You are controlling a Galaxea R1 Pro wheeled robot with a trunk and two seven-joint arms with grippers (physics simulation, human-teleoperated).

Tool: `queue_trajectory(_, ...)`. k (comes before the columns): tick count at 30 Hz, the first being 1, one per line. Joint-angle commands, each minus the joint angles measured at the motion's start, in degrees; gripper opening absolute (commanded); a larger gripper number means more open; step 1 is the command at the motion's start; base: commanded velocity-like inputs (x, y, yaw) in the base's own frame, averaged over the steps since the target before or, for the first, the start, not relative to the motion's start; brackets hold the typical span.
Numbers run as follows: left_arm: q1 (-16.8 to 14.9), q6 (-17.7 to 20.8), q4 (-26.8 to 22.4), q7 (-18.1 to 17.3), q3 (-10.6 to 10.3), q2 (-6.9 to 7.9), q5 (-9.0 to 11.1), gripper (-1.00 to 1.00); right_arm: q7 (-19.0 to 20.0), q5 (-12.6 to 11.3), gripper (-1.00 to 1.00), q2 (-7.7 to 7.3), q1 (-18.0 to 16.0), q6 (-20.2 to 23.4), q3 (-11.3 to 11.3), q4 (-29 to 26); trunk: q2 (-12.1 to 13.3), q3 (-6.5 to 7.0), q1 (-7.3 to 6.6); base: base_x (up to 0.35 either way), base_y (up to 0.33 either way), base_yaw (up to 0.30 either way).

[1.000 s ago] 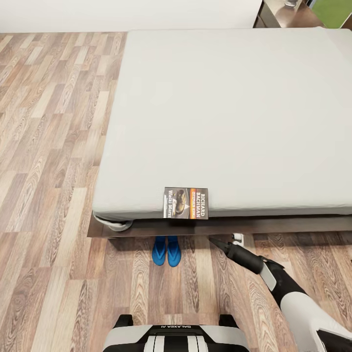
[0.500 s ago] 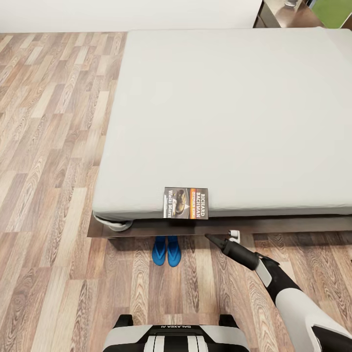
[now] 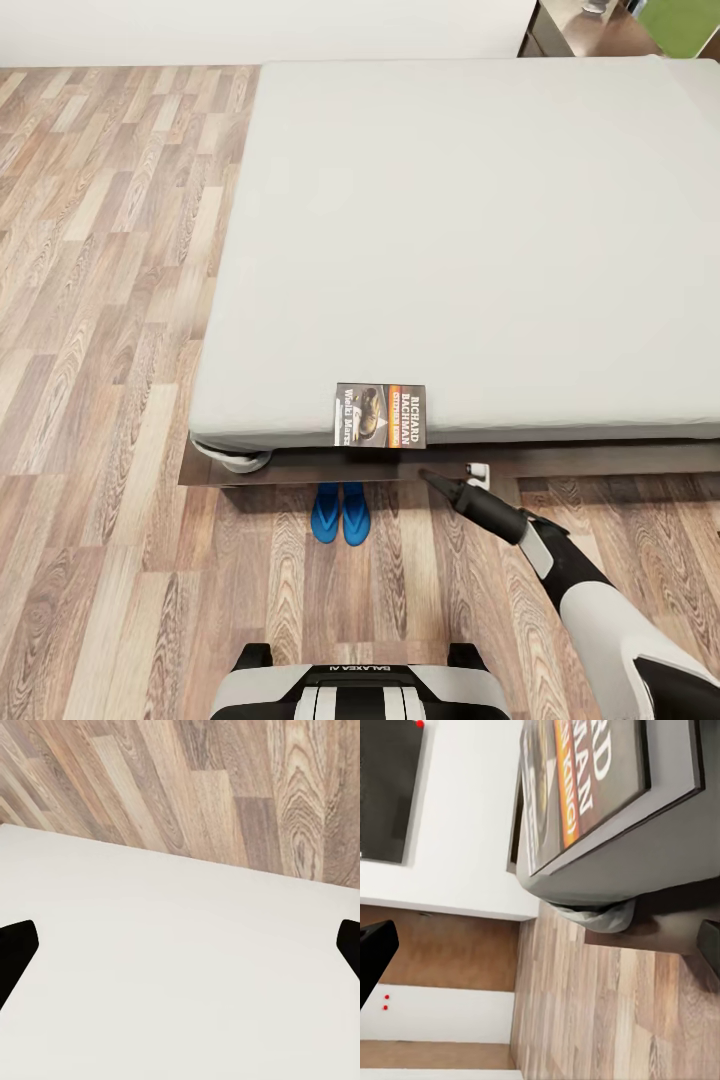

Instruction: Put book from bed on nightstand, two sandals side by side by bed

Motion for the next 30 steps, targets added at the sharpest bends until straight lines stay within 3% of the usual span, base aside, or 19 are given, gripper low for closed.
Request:
queue_trajectory(1,0.0,-0.2,0.1,0.1,-0.5,-0.01,0.5,1.0,0.2,-0.1,1.0,-0.06,-0.1,0.6,-0.2,0.0,0.0,-0.02,0.0,0.0,0.0,0.0)
queue_trajectory(21,0.0,-0.3,0.0,0.0,-0.5,-0.04,0.5,1.0,1.1,-0.2,1.0,-0.64,-0.8,0.3,-0.6,0.0,0.0,-0.02,0.0,0.0,0.0,0.0)
queue_trajectory(30,0.0,-0.4,0.0,0.0,-0.5,-0.03,0.5,1.0,3.6,-0.2,1.0,-0.94,-0.8,0.3,-0.7,0.0,0.0,-0.02,0.0,0.0,0.0,0.0)
